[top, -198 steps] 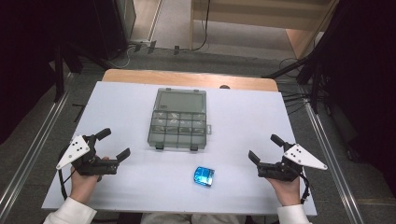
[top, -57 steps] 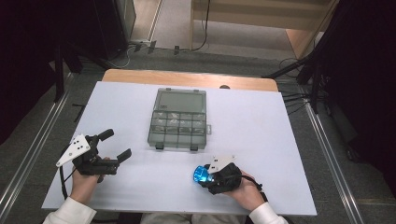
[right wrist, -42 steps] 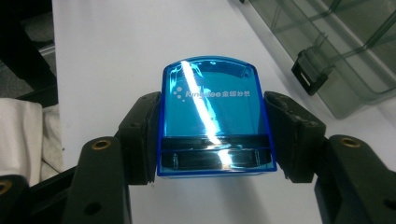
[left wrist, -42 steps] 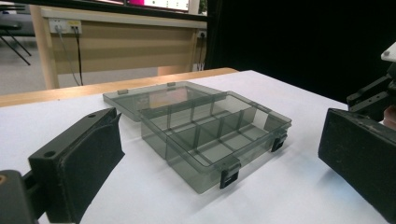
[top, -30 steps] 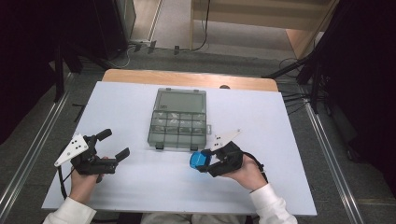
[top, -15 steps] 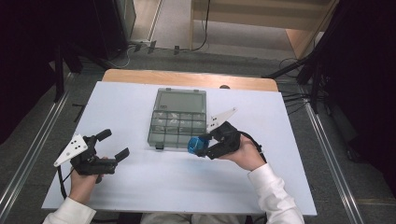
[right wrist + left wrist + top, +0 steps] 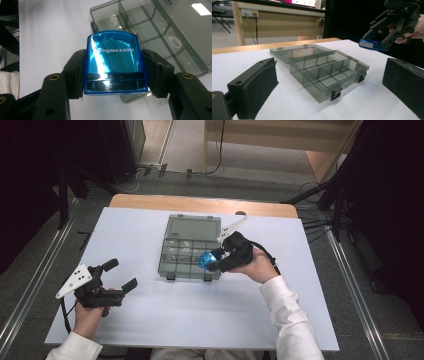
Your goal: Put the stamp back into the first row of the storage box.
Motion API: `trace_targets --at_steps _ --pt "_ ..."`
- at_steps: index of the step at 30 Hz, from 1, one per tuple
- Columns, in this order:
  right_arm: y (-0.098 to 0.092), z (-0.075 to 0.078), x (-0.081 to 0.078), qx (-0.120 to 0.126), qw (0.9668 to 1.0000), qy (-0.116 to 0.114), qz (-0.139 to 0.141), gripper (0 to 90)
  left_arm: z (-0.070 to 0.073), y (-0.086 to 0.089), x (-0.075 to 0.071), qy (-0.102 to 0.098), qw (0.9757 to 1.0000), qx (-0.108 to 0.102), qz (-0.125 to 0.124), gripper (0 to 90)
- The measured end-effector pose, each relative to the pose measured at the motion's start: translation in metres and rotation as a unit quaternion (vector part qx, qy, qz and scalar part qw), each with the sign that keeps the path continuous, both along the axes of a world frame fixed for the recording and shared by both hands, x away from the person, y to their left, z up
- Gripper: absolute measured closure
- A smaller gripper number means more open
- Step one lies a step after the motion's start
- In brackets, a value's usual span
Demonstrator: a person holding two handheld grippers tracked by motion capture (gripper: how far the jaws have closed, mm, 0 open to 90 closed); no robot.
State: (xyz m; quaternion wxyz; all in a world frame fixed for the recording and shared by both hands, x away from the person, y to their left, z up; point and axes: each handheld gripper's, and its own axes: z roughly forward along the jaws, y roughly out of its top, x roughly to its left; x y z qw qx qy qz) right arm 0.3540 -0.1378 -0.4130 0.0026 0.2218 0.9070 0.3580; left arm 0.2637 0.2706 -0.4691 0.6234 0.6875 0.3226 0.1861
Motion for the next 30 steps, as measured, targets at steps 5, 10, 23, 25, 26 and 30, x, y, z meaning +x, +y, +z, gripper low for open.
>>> trace_targets --at_steps 5,10,23,25,26,30 --pt "0.006 0.002 0.011 -0.007 1.0 0.004 -0.003 42.1 0.0 0.0 0.0 0.0 1.0 0.002 0.0 0.0" --pt "0.017 -0.003 0.027 0.002 0.9999 0.008 0.006 42.1 0.0 -0.001 -0.001 0.0 1.0 0.002 -0.007 0.0" --pt "0.031 -0.004 0.057 -0.027 0.9992 0.015 0.025 42.1 0.0 0.0 -0.002 0.0 1.0 0.0 -0.004 0.0" --pt "0.031 -0.003 0.059 -0.022 0.9992 0.016 0.028 42.1 0.0 0.0 -0.002 0.0 1.0 0.0 -0.005 0.0" --pt "0.032 -0.002 0.063 -0.022 0.9991 0.013 0.034 42.1 0.0 0.0 -0.002 0.001 1.0 0.0 -0.005 0.0" --pt "0.033 0.0 0.069 -0.018 0.9993 0.008 0.031 42.1 0.0 0.0 -0.002 0.001 1.0 -0.001 -0.005 0.0"
